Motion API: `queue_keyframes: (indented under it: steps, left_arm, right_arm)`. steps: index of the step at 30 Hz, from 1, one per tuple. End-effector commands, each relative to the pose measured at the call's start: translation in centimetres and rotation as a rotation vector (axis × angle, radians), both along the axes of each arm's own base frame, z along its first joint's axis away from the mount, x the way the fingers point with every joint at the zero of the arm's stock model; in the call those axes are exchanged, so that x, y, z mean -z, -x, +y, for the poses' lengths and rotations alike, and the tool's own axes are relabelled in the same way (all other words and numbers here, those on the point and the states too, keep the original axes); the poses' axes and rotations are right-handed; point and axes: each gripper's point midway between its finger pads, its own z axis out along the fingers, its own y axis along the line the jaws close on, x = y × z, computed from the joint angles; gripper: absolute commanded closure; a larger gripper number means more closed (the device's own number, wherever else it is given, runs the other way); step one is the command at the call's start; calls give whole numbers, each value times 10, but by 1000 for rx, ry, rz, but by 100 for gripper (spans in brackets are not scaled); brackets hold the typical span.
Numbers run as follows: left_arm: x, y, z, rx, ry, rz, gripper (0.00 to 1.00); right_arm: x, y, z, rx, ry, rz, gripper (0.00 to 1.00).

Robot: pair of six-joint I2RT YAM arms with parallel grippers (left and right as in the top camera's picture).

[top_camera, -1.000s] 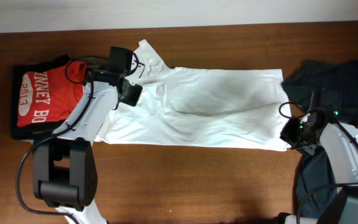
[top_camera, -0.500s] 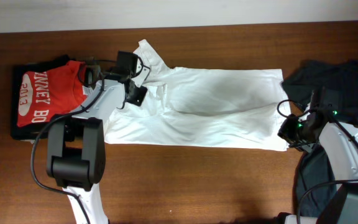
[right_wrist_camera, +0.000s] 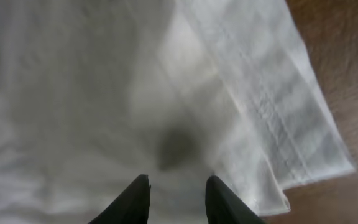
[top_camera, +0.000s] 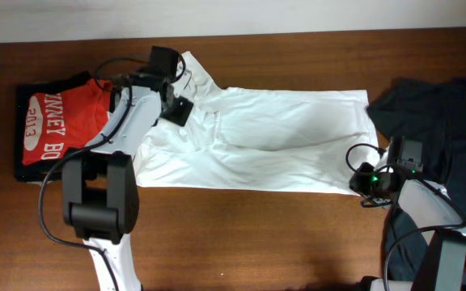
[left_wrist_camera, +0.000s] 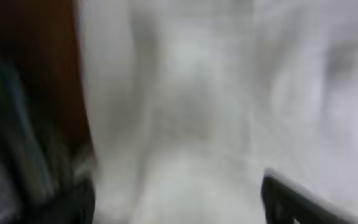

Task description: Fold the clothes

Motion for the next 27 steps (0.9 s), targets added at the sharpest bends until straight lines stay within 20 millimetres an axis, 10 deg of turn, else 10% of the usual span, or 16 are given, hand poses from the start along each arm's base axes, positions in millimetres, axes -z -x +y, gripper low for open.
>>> queue_keyframes:
  steps: [1, 10, 14, 24, 25, 27]
  left_arm:
    - [-10, 51, 31, -253, -8, 164, 15]
    - [56, 150, 76, -480, 14, 494, 39]
    - [63, 172, 101, -526, -44, 543, 98]
    - [61, 171, 118, -543, -106, 525, 80]
    - [62, 170, 118, -543, -104, 519, 79]
    - [63, 167, 118, -544, -102, 507, 78]
  right_arm:
    - [3, 10, 6, -13, -20, 37, 60]
    - [-36, 6, -10, -8, 21, 54, 53]
    - [-32, 21, -49, 147, 3, 78, 50]
    - [14, 18, 2, -62, -115, 137, 37]
    - [19, 20, 6, -73, -122, 155, 43]
    - [28, 25, 9, -106, -109, 189, 89]
